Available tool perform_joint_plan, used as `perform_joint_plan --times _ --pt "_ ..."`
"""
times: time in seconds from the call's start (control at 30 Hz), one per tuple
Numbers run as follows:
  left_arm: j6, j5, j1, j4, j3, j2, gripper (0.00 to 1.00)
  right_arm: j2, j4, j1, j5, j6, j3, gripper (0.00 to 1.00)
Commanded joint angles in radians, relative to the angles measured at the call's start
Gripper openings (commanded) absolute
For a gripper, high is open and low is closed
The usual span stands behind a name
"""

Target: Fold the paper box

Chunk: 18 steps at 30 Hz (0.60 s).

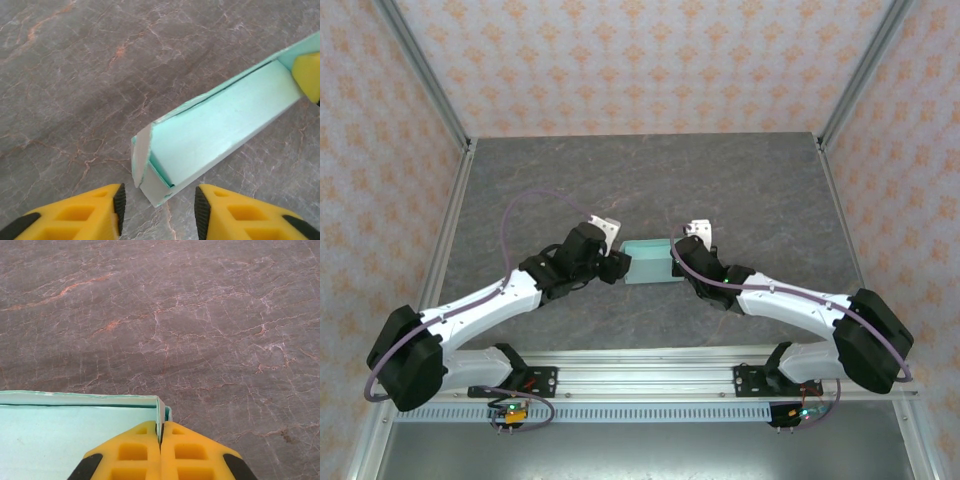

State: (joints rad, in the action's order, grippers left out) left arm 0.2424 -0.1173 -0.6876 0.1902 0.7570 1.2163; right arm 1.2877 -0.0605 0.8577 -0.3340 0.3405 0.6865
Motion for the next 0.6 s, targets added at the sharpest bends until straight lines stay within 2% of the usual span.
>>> perform_joint_plan --times 0.0,0.13,0.2,0.37,0.57 --pt "-0.033 0.069 -0.009 0.026 0.057 0.019 0.38 0.008 -0.028 0.006 -0.036 0.014 0.002 0.0" --pt "-0.06 0.103 -0.016 0.071 0.105 0.062 0.36 0.008 -0.029 0.005 -0.035 0.015 0.004 0.0" --pt "-0.059 0.091 -0.017 0.074 0.116 0.09 0.32 0.008 -0.03 0.006 -0.037 0.015 0.005 0.0" --pt "0.003 0.065 -0.024 0.056 0.145 0.135 0.13 0.011 -0.035 0.007 -0.046 0.019 0.011 0.0" --pt "0.042 0.142 -0.04 0.105 0.192 0.166 0.12 0.021 -0.035 0.029 -0.071 0.029 0.015 0.0"
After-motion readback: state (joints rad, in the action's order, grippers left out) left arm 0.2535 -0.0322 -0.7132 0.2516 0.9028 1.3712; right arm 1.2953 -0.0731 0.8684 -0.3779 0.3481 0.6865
